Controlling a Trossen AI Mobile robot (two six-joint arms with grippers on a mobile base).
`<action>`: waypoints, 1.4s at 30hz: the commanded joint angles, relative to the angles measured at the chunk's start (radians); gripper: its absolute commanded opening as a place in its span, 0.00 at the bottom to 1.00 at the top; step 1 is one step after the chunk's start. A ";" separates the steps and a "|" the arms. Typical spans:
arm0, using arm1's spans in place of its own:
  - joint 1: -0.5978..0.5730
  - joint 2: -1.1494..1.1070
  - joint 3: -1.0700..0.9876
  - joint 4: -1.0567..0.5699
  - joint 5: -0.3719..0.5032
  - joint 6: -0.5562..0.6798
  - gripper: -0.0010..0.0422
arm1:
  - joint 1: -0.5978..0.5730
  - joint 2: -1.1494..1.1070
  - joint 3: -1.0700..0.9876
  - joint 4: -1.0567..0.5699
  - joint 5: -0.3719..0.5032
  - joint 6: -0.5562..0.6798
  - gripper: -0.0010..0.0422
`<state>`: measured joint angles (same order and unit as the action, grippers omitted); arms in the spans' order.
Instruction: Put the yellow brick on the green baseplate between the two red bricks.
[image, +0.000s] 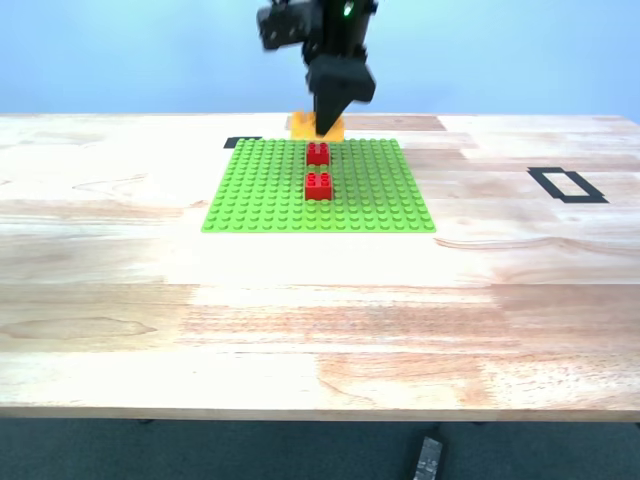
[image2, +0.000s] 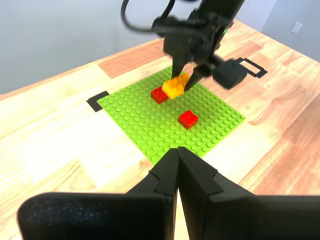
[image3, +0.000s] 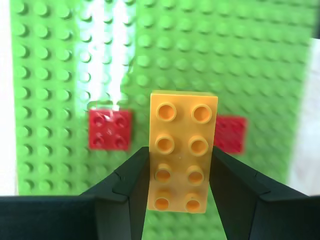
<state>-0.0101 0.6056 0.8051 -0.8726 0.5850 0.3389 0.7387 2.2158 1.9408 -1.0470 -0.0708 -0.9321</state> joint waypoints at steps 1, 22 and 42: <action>0.000 0.000 0.000 -0.003 0.000 0.001 0.02 | 0.002 0.032 -0.001 0.001 0.000 0.002 0.06; 0.000 -0.006 0.000 -0.004 0.000 0.002 0.02 | -0.003 0.109 -0.042 0.063 0.000 0.018 0.06; 0.000 -0.006 0.000 -0.002 0.000 0.002 0.02 | -0.013 0.108 -0.053 0.082 -0.030 0.065 0.31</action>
<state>-0.0101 0.5991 0.8051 -0.8753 0.5873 0.3401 0.7242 2.3203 1.8885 -0.9703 -0.0906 -0.8780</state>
